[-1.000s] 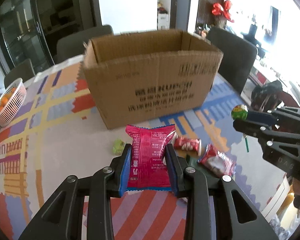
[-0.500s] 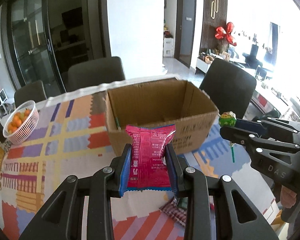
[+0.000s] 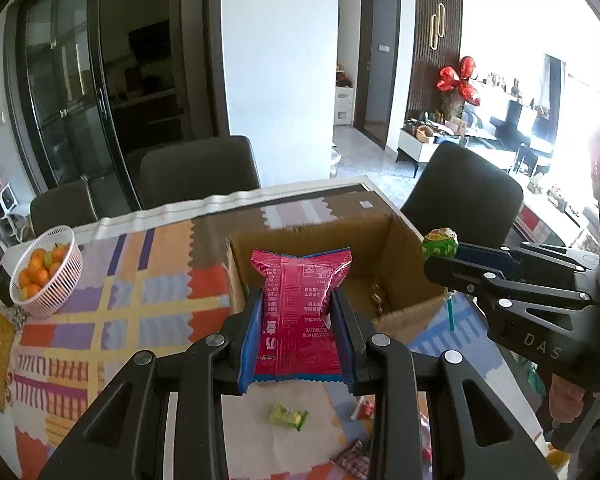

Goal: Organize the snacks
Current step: 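Lift and carry the pink packet and lollipop with both grippers over the box, then open both grippers to drop the pink packet and lollipop into the box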

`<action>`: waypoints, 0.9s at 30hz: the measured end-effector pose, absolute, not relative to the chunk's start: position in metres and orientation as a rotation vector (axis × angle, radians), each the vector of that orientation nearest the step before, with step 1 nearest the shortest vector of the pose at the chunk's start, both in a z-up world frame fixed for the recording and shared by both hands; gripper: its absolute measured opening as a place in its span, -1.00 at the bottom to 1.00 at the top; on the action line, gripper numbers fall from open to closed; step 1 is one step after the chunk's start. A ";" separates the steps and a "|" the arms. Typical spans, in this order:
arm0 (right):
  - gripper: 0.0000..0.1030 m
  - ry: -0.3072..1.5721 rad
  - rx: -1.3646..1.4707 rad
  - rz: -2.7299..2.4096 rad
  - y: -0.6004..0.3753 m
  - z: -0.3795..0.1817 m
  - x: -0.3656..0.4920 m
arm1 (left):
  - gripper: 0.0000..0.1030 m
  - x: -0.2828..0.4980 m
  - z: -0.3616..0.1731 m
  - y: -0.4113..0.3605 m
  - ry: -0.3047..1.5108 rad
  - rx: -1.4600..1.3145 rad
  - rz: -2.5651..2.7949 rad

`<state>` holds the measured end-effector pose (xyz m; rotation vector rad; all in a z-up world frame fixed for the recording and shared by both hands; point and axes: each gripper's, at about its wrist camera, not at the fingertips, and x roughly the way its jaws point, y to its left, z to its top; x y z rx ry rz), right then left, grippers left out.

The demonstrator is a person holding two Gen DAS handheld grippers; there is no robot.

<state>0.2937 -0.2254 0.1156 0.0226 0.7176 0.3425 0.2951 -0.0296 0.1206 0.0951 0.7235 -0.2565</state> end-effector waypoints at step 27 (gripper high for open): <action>0.01 0.772 -0.054 0.286 -0.221 0.080 0.366 | 0.03 0.362 0.078 -0.037 0.807 0.132 -0.246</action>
